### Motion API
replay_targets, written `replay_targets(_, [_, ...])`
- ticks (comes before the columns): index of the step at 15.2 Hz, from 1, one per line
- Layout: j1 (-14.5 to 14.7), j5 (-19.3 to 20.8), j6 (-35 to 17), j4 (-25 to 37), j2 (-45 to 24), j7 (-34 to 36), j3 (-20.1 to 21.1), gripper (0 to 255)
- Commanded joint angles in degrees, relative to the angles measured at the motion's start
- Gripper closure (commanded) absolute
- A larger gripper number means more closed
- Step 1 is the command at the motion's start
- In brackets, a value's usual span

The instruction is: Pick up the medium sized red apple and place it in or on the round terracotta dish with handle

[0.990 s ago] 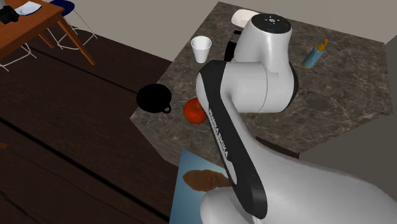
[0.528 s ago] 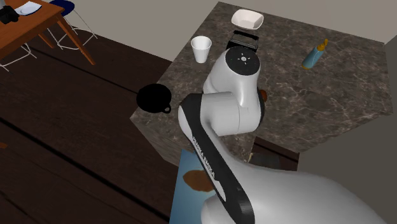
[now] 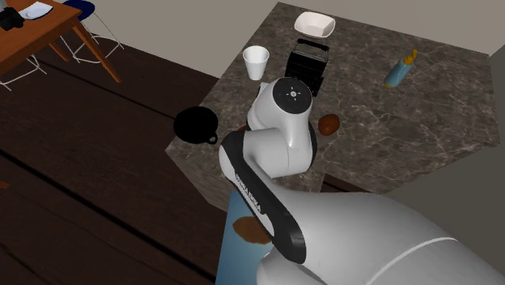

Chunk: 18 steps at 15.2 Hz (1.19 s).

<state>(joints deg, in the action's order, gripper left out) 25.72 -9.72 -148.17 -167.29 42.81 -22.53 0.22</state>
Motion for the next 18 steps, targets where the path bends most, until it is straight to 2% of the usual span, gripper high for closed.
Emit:
replay_targets(1, [0.5,-0.4,-3.0,-0.3,-2.6,-0.3,-0.1,0])
replay_targets(9, [0.5,-0.4,-3.0,-0.3,-2.6,-0.3,-0.1,0])
replay_targets(10, [0.5,-0.4,-3.0,-0.3,-2.6,-0.3,-0.1,255])
replay_targets(18, [0.5,-0.4,-3.0,-0.3,-2.6,-0.3,-0.1,255])
